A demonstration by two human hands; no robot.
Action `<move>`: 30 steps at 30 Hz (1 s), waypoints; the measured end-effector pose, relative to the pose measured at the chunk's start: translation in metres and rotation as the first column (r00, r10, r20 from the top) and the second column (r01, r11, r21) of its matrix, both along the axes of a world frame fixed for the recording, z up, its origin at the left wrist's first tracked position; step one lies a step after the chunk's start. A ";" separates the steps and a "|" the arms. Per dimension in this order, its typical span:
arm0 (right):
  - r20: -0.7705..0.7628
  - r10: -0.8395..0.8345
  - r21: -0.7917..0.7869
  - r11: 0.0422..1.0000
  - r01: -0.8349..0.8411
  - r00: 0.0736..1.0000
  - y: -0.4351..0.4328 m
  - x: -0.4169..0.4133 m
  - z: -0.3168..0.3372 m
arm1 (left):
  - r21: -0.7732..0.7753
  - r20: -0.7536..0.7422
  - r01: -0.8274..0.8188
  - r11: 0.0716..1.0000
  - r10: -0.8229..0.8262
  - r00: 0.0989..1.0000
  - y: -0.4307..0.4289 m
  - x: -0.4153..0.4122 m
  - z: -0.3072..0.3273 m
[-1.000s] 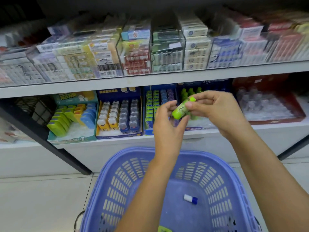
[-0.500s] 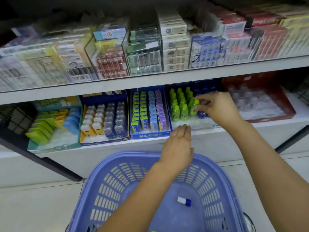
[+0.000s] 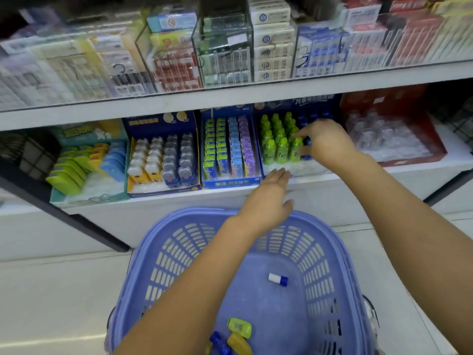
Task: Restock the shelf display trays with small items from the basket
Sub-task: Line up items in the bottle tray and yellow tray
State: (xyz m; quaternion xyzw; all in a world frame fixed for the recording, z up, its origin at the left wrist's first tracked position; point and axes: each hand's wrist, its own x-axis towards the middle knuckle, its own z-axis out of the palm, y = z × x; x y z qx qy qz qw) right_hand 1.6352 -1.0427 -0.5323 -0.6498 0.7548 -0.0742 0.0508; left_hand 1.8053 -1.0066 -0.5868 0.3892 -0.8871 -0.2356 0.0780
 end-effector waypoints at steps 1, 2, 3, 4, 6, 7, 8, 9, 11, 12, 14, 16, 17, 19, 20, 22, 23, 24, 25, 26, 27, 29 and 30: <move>-0.005 0.008 -0.055 0.998 -0.008 1.000 0.006 0.003 0.002 | 0.018 -0.065 -0.022 1.000 0.024 0.998 0.003 0.006 0.001; 0.040 0.010 -0.108 0.994 -0.006 0.999 0.014 0.008 0.004 | 0.026 -0.133 -0.056 0.998 0.059 0.989 0.005 0.014 0.000; 0.116 0.031 -0.134 0.991 -0.015 0.993 0.023 0.016 0.005 | 0.041 -0.187 -0.097 0.994 0.103 0.977 0.008 0.024 -0.004; 0.179 0.067 -0.101 0.994 -0.050 0.981 0.033 0.027 0.006 | 0.079 -0.215 -0.137 0.987 0.151 0.965 0.011 0.036 -0.010; 0.240 0.185 0.130 0.967 -0.221 0.953 0.049 0.056 -0.005 | 0.205 -0.141 -0.216 0.955 0.247 0.959 0.017 0.064 -0.030; 0.283 0.238 0.275 0.908 -0.317 0.929 0.056 0.074 -0.017 | 0.257 -0.021 -0.248 0.934 0.261 0.965 0.019 0.079 -0.043; 0.327 0.263 0.405 0.829 -0.386 0.908 0.062 0.092 -0.033 | 0.296 0.128 -0.268 0.917 0.240 0.962 0.020 0.095 -0.058; 0.357 0.268 0.512 0.745 -0.428 0.895 0.067 0.109 -0.053 | 0.331 0.267 -0.281 0.901 0.196 0.943 0.022 0.110 -0.073; 0.355 0.279 0.644 0.618 -0.450 0.892 0.081 0.140 -0.102 | 0.402 0.471 -0.316 0.859 0.101 0.876 0.029 0.140 -0.101; 0.336 0.309 0.673 0.583 -0.456 0.890 0.089 0.152 -0.126 | 0.443 0.536 -0.329 0.834 0.048 0.843 0.034 0.154 -0.113; 0.317 0.396 0.688 0.529 -0.497 0.862 0.107 0.169 -0.169 | 0.501 0.617 -0.327 0.801 -0.066 0.784 0.043 0.175 -0.135; 0.338 0.465 0.704 0.452 -0.548 0.818 0.126 0.180 -0.203 | 0.510 0.678 -0.317 0.799 -0.147 0.720 0.049 0.185 -0.155; 0.349 0.492 0.712 0.413 -0.568 0.797 0.133 0.184 -0.216 | 0.502 0.704 -0.323 0.803 -0.162 0.691 0.051 0.188 -0.164; 0.389 0.494 0.712 0.374 -0.594 0.777 0.143 0.189 -0.237 | 0.484 0.741 -0.328 0.812 -0.181 0.646 0.052 0.190 -0.180; 0.414 0.468 0.706 0.376 -0.600 0.780 0.146 0.191 -0.245 | 0.468 0.751 -0.317 0.825 -0.182 0.635 0.053 0.191 -0.186; 0.417 0.446 0.685 0.419 -0.596 0.792 0.149 0.196 -0.257 | 0.413 0.753 -0.288 0.864 -0.146 0.641 0.056 0.192 -0.198; 0.395 0.482 0.653 0.451 -0.609 0.782 0.150 0.198 -0.263 | 0.383 0.749 -0.279 0.881 -0.119 0.652 0.058 0.192 -0.205; 0.355 0.543 0.613 0.479 -0.628 0.761 0.151 0.198 -0.270 | 0.358 0.745 -0.271 0.893 -0.098 0.659 0.060 0.193 -0.211; 0.321 0.585 0.585 0.496 -0.642 0.744 0.151 0.197 -0.276 | 0.329 0.747 -0.268 0.905 -0.076 0.661 0.062 0.192 -0.216; 0.297 0.601 0.573 0.509 -0.642 0.742 0.150 0.196 -0.279 | 0.303 0.746 -0.269 0.914 -0.052 0.664 0.064 0.192 -0.222; 0.302 0.589 0.583 0.508 -0.634 0.750 0.149 0.194 -0.280 | 0.282 0.747 -0.273 0.920 -0.032 0.664 0.065 0.192 -0.226; 0.355 0.512 0.641 0.475 -0.602 0.782 0.144 0.185 -0.280 | 0.269 0.750 -0.257 0.928 -0.034 0.661 0.068 0.193 -0.234; 0.358 0.482 0.652 0.484 -0.584 0.800 0.140 0.180 -0.280 | 0.274 0.747 -0.248 0.929 -0.042 0.664 0.068 0.193 -0.237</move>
